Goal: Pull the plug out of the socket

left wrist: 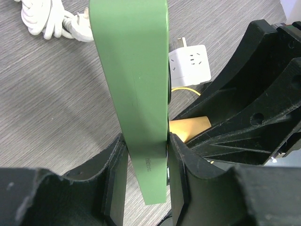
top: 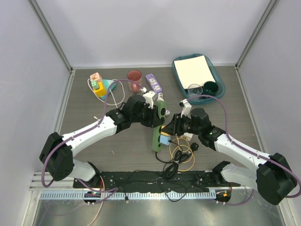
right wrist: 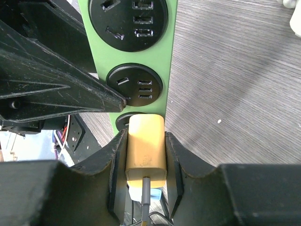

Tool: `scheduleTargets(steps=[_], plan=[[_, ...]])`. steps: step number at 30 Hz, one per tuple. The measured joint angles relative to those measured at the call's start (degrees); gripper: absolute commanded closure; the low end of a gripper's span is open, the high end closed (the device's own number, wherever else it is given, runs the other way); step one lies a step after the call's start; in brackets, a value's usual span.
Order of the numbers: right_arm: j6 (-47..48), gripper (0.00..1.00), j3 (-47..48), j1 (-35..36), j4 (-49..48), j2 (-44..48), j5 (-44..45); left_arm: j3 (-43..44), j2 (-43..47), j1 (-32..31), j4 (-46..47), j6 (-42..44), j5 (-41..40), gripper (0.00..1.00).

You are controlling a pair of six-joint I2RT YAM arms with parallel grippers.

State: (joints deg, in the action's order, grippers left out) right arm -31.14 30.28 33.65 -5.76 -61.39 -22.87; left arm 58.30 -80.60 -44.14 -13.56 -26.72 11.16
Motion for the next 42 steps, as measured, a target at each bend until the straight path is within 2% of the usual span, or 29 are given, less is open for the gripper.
scheduleTargets(steps=[6,13,17,25,30,36,42], plan=[[-1.4,0.99,1.4,-0.7,1.2,-2.1,-1.6,1.8,-1.8,-0.1,-1.9,0.2,-0.7,1.00],[-2.8,0.99,6.2,-0.5,8.9,-3.2,2.6,3.6,-3.5,-0.1,-2.0,0.2,-1.8,1.00],[-2.6,0.99,6.3,-0.3,8.9,-2.9,4.0,4.7,-4.6,-0.1,-2.2,0.2,-2.4,1.00],[-2.8,0.99,-0.1,-1.0,1.9,0.5,0.2,4.9,-4.6,-0.7,-3.8,0.2,-1.2,1.00],[-2.4,0.99,-0.8,-3.0,2.5,2.8,-1.6,4.6,-3.7,-1.2,-2.9,0.2,-0.3,1.00],[-3.8,0.99,0.4,-7.7,3.0,2.0,-8.5,3.7,-3.1,-1.3,0.9,0.3,-0.5,1.00],[-3.3,0.99,5.9,-3.5,9.4,-1.7,-3.8,3.7,-3.1,-1.3,-0.8,0.4,-2.8,1.00]])
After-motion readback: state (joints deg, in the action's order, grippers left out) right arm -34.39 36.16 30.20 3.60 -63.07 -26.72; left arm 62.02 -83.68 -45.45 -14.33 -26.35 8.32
